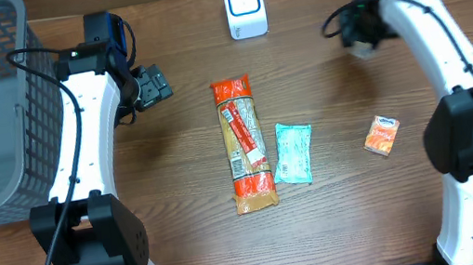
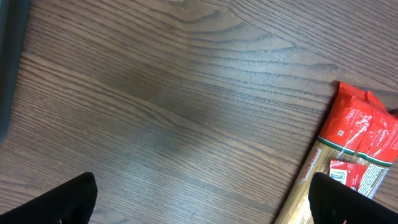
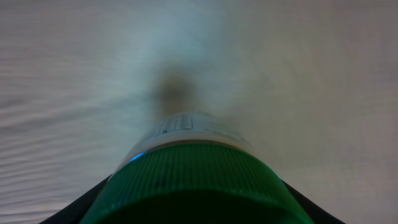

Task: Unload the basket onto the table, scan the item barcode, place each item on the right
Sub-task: 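Move the bottle back down to the right side of the table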

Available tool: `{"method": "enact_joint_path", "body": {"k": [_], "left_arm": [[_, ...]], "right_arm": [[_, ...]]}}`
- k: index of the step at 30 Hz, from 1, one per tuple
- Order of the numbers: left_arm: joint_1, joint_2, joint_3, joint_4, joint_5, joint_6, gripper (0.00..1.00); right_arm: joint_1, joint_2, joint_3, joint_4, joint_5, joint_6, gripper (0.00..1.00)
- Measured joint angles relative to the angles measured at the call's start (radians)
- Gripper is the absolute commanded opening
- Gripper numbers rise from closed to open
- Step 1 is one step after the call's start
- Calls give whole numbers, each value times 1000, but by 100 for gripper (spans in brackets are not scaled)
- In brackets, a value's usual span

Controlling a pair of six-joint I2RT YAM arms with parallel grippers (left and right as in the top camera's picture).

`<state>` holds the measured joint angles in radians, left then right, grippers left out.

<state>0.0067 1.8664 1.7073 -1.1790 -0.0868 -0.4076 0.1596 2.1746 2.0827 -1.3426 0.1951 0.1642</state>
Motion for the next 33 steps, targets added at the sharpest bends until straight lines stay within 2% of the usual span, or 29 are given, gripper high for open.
{"method": "enact_joint_path", "body": {"k": [7, 13, 15, 16, 17, 20, 23, 28, 33], "left_arm": [[0, 0, 0, 0, 0, 0, 100], [0, 0, 0, 0, 0, 0, 100], [0, 0, 0, 0, 0, 0, 100], [0, 0, 0, 0, 0, 0, 100], [0, 0, 0, 0, 0, 0, 100], [0, 0, 0, 0, 0, 0, 100], [0, 0, 0, 0, 0, 0, 100], [0, 0, 0, 0, 0, 0, 100], [0, 0, 0, 0, 0, 0, 100]], "right_arm": [[-165, 0, -156, 18, -50, 77, 27], [-238, 2, -272, 51, -85, 87, 27], [-253, 2, -300, 53, -89, 89, 36], [-259, 2, -312, 58, -91, 90, 75], [-262, 2, -320, 63, -92, 93, 82], [-268, 2, -327, 69, -94, 94, 93], [-268, 2, -327, 76, -98, 92, 100], [-267, -4, -327, 68, -102, 97, 100], [-267, -153, -327, 39, -113, 100, 100]]}}
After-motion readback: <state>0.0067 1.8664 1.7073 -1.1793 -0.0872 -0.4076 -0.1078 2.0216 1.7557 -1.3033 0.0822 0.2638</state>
